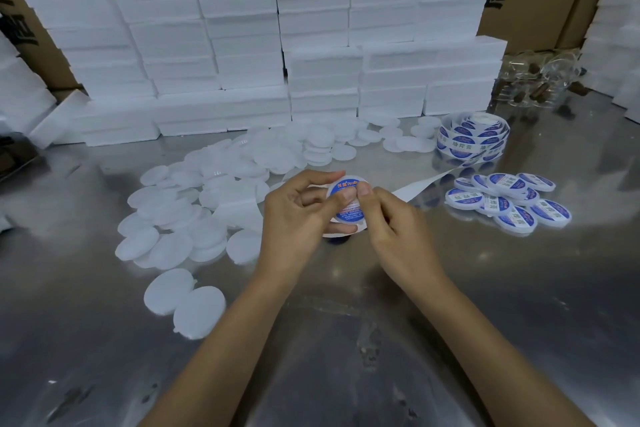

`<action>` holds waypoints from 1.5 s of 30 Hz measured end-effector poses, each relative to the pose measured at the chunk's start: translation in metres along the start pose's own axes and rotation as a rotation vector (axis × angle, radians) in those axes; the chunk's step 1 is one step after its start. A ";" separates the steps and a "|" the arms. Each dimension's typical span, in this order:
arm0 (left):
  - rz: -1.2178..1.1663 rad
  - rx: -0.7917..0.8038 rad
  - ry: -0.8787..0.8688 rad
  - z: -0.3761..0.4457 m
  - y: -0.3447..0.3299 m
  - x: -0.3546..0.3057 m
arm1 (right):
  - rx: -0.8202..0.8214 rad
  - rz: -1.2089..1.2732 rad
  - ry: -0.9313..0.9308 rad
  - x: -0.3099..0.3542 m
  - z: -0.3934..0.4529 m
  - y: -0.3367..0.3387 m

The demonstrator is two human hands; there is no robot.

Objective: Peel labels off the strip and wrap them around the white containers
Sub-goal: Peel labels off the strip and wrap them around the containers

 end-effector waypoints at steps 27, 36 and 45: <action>0.418 0.506 0.063 -0.026 -0.029 0.020 | -0.058 0.862 -0.861 -0.103 0.028 0.047; 1.237 0.404 0.043 -0.010 0.092 -0.007 | -0.070 0.592 -0.780 -0.088 0.027 0.041; 1.257 0.477 0.168 0.000 0.120 0.015 | -0.039 0.346 -0.498 -0.061 0.020 0.025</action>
Point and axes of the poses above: each hand's wrist, its own z-axis towards the middle knuckle, its own y-axis out of the back of the hand, x = y × z, the point moved 8 cm from there along z, towards the middle knuckle, and after that the axes turned 12 degrees about -y, right-handed, at the moved point
